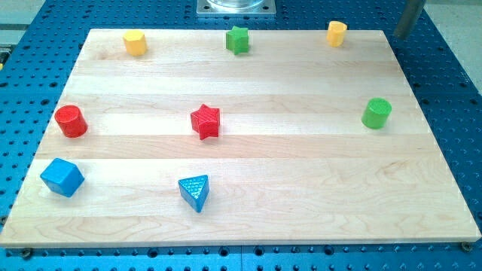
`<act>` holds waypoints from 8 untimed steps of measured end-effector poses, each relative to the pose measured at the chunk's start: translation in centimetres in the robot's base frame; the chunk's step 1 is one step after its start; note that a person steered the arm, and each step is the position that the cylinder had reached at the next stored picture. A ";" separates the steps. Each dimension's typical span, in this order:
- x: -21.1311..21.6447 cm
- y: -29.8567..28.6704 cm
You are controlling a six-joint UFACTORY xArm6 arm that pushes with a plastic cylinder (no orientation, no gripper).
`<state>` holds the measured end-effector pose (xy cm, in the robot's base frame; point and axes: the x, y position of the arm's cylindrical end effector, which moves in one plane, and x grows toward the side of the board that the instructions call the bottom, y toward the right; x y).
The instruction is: Slide the red star to the bottom left of the green star
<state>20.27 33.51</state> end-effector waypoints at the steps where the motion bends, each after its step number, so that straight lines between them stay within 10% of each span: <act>1: 0.1 0.0; 5: 5.9 -8.2; 8: 28.4 -26.9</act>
<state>48.62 6.64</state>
